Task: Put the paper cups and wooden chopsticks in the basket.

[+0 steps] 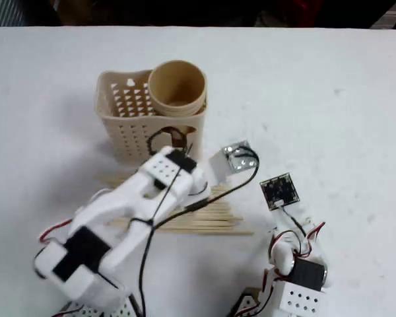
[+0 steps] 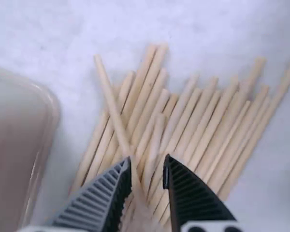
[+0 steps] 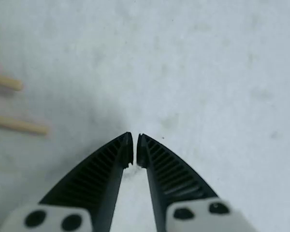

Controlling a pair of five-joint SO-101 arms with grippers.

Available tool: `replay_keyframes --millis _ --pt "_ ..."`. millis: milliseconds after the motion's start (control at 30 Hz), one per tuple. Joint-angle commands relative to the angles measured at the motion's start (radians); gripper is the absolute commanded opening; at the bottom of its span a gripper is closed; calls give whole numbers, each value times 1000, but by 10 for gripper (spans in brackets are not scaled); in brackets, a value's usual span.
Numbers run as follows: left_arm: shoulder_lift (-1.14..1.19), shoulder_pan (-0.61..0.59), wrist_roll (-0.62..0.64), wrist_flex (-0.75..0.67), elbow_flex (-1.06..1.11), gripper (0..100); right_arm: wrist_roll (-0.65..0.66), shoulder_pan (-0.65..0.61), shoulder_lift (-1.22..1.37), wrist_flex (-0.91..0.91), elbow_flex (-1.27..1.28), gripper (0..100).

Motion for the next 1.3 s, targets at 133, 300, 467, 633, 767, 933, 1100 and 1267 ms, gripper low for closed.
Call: replay_keyframes --millis 133,300,467,633,767,933,1100,1267 --pt "81 -16 49 -18 -109 120 8 4 -10 5 9 33" --pt "85 -16 55 -15 -107 107 8 4 -10 5 9 33" --pt "76 -15 52 -11 -109 23 8 4 -10 5 9 33" --pt "64 -12 51 29 -120 21 8 4 -10 5 9 33" --pt "-56 -7 49 84 -107 21 8 4 -10 5 9 33" --pt "-271 -7 51 180 -94 21 8 4 -10 5 9 33" --pt "-530 -13 52 339 -137 21 8 4 -10 5 9 33" --pt "-751 -24 60 456 -307 21 8 4 -10 5 9 33"
